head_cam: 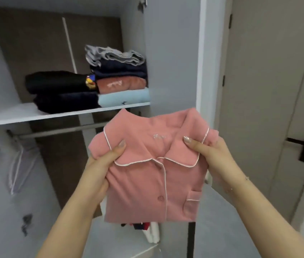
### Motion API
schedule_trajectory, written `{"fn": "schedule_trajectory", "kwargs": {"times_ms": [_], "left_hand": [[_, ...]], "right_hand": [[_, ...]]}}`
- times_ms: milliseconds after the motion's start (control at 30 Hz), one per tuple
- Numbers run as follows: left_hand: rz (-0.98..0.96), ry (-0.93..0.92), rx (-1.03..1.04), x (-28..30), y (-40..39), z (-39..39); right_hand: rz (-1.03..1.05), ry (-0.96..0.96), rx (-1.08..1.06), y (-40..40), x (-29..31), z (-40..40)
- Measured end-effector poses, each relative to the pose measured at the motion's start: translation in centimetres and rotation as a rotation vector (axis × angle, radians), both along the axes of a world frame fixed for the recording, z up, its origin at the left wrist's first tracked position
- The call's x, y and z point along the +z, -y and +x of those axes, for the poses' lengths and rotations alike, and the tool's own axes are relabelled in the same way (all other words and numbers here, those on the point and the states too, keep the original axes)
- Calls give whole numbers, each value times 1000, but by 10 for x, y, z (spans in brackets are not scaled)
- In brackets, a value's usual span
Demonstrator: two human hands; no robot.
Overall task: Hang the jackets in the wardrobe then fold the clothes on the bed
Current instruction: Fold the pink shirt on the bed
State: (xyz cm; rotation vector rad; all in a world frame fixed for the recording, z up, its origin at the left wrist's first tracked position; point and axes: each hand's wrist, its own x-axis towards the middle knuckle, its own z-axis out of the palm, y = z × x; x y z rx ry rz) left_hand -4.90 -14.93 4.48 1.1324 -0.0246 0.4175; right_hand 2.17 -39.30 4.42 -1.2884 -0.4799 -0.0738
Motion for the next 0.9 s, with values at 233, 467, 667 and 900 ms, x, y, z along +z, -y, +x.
{"fn": "schedule_trajectory", "kwargs": {"times_ms": [233,467,667,900], "left_hand": [[73,80,193,51,-98,23],[133,217,333,120,-199,75],[255,312,389,196,-289,131],[228,118,245,313,-396,238]], "right_hand": [[-4,119,201,-119,59,80],[4,296,252,-238,134,155],[38,394,236,-328,217,214],[-99,409,135,-420,332,310]]}}
